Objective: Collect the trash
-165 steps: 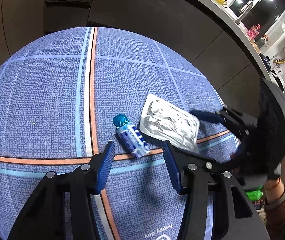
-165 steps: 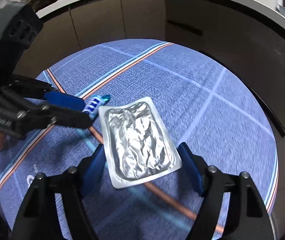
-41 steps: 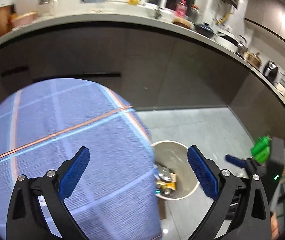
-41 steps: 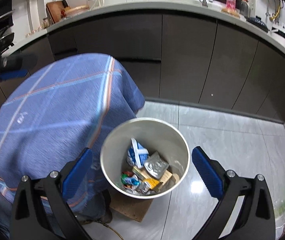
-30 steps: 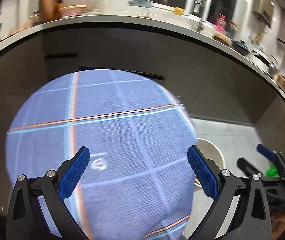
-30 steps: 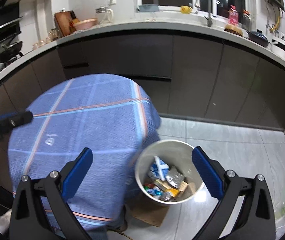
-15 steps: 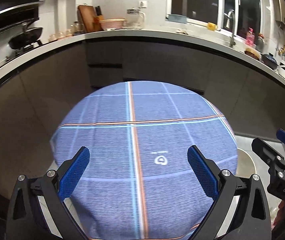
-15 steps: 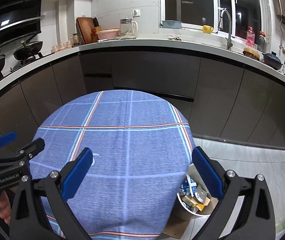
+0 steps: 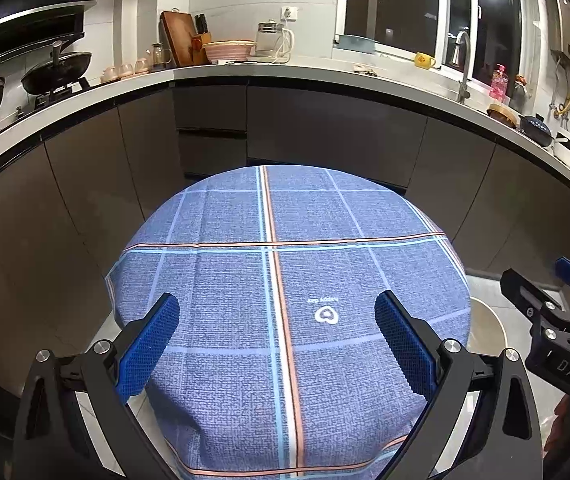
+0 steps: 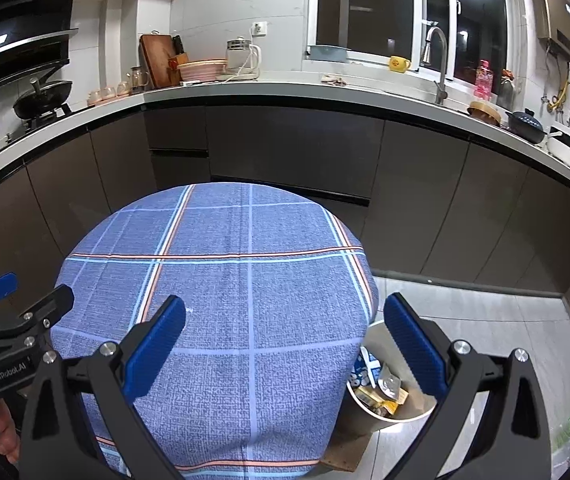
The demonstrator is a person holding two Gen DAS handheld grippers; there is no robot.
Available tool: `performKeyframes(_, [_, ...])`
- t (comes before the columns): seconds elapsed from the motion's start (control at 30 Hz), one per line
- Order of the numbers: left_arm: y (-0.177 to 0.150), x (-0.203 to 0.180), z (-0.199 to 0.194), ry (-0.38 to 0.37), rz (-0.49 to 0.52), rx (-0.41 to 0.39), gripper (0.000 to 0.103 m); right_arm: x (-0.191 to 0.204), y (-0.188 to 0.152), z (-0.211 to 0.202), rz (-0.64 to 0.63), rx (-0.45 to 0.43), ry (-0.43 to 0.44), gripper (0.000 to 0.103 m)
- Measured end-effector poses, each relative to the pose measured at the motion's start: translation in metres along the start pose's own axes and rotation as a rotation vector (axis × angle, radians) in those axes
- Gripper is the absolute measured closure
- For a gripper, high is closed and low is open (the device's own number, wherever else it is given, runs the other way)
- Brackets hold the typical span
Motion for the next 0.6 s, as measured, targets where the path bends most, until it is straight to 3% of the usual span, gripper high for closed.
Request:
performKeyframes(0.33, [0.002, -0.027, -0.006, -0.066, 0.046, -0.008, 0.008, -0.012, -0.008, -0.018, 0.067, 0.002, -0.105, 0.003])
performKeyframes(0.6, [0.000, -0.037, -0.008, -0.074, 0.063, -0.013, 0.008, -0.018, -0.012, -0.023, 0.092, 0.004, -0.107, 0.003])
Point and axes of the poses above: each gripper's, at about its wrist camera, not at the fingertips, and z roughly the way its jaws point, x to its left, y to its top, the point moved 2 cm from there along z, roughly the way its jaws point, and after that the axes turned 10 degrees about y, right-handed, at the moved point
